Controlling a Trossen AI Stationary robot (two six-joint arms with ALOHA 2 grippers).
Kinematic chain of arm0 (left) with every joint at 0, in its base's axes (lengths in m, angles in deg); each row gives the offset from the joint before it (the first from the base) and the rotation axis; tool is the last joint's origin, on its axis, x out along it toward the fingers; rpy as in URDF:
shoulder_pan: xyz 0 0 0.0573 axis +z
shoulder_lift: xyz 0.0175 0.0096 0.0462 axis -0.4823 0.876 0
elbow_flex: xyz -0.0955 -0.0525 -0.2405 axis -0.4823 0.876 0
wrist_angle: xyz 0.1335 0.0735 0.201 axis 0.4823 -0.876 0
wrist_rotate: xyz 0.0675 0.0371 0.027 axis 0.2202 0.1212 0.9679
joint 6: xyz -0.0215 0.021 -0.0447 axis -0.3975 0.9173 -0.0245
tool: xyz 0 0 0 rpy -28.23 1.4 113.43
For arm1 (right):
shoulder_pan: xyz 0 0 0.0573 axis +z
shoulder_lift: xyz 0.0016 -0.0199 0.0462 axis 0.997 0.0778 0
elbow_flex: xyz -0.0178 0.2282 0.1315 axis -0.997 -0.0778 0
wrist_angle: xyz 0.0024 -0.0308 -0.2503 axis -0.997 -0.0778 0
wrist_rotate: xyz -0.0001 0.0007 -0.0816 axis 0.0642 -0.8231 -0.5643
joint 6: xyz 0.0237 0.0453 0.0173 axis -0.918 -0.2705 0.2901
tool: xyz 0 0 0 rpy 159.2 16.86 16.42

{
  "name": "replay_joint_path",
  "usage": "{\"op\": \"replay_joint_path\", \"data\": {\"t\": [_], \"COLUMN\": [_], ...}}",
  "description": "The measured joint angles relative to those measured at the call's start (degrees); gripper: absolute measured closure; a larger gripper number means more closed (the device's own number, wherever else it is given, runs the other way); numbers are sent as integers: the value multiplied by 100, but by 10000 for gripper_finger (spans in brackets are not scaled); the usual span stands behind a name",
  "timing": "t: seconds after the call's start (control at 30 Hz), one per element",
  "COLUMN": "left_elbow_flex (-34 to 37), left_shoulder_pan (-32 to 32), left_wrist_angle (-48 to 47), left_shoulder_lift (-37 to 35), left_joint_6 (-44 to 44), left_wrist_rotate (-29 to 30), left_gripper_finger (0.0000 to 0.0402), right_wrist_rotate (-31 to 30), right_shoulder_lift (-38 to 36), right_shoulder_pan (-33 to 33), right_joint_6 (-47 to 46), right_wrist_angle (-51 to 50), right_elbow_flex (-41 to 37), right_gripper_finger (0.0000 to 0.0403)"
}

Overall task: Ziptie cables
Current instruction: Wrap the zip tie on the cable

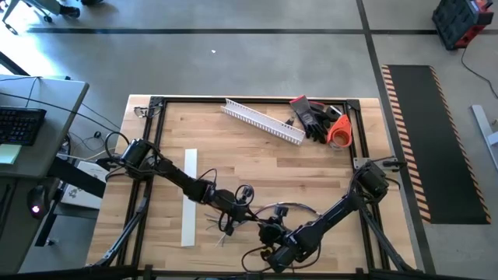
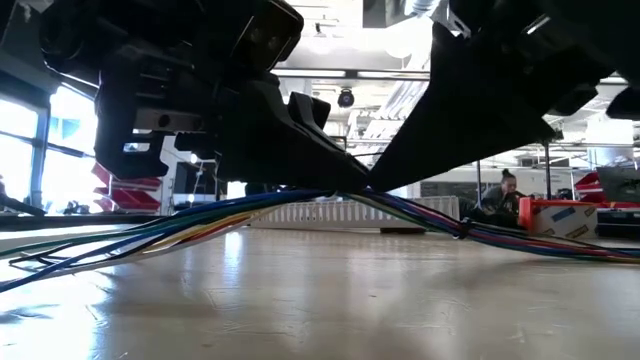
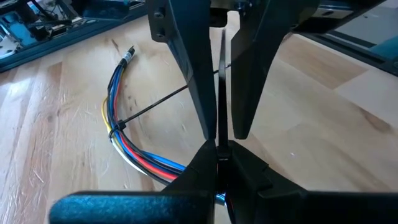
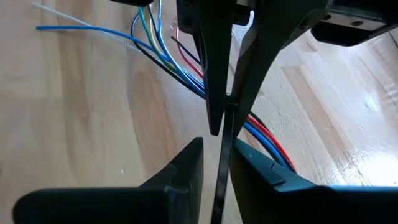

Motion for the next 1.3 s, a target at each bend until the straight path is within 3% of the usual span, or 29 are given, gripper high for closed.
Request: {"op": "replay_joint_path", "data": {"t": [0.33,0.6,0.77,1.0,1.13,1.3], "left_elbow_flex": [0,0,-9,-35,4,2], "left_shoulder_pan": [-4,-4,-7,-11,-4,1], "left_wrist_angle": [-13,-42,-91,-52,-238,-238], "left_shoulder_lift": [0,0,0,0,10,9], "left_joint_6": [-39,-44,-46,11,11,-88], "left_wrist_rotate": [0,0,-11,68,95,65], "left_gripper_finger": [401,401,401,401,401,395], "right_wrist_rotate": [-246,-358,-305,-122,278,160], "right_shoulder_lift": [0,-1,-1,-11,-5,-7], "right_shoulder_pan": [2,11,51,348,690,805], "right_joint_6": [-25,-38,-251,-1358,-2097,-2676], "right_wrist_angle": [77,87,105,-396,-914,-1296], "right_elbow_flex": [0,0,0,22,0,0], "right_gripper_finger": [325,392,399,402,402,402]}}
